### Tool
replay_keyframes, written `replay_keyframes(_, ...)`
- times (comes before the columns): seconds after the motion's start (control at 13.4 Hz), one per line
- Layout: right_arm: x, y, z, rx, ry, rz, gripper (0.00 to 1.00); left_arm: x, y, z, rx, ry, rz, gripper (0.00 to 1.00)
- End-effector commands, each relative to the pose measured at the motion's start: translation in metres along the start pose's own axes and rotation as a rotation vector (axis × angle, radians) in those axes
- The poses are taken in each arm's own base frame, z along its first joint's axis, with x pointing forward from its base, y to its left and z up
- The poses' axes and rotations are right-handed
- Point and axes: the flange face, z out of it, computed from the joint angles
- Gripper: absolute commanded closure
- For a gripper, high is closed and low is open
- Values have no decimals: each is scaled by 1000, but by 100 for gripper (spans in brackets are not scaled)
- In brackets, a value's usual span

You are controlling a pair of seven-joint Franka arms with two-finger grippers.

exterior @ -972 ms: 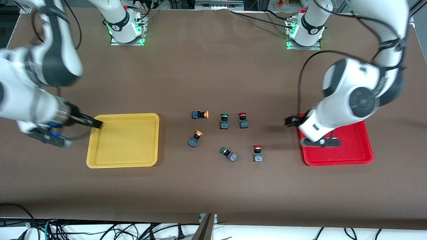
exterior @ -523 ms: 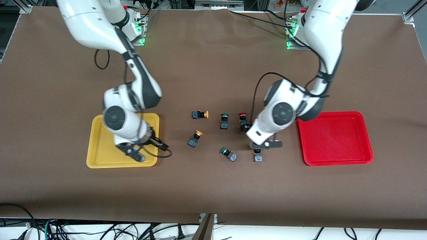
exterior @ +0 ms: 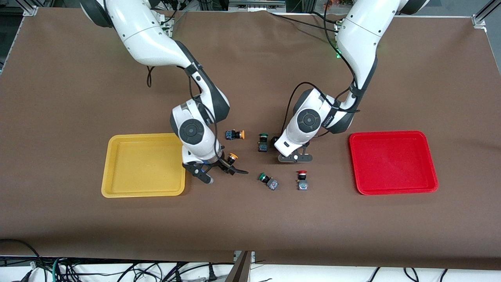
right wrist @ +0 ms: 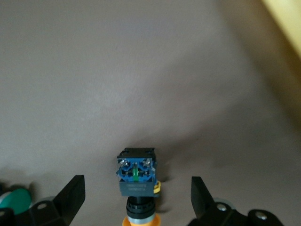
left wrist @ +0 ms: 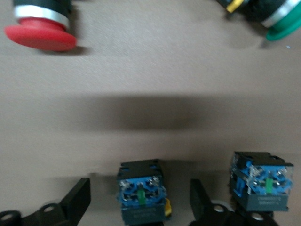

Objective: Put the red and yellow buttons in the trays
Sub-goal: 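Close both grippers on the buttons and lift them off the table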

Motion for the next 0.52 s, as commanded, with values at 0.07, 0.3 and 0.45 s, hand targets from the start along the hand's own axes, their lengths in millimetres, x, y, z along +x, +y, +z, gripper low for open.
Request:
replay_keyframes(0.07,-7,-7,28,5,38,2,2,-10,1,-13,23,1,8,88)
replay_keyframes(0.3,-4,-6,28,0,44,-26,96,14,-42,-78,33,-15,-26,90)
replay_keyframes(0.45,-1,-5,22,-1,43,-27,100,34,-107,-127,42,-56,2,87)
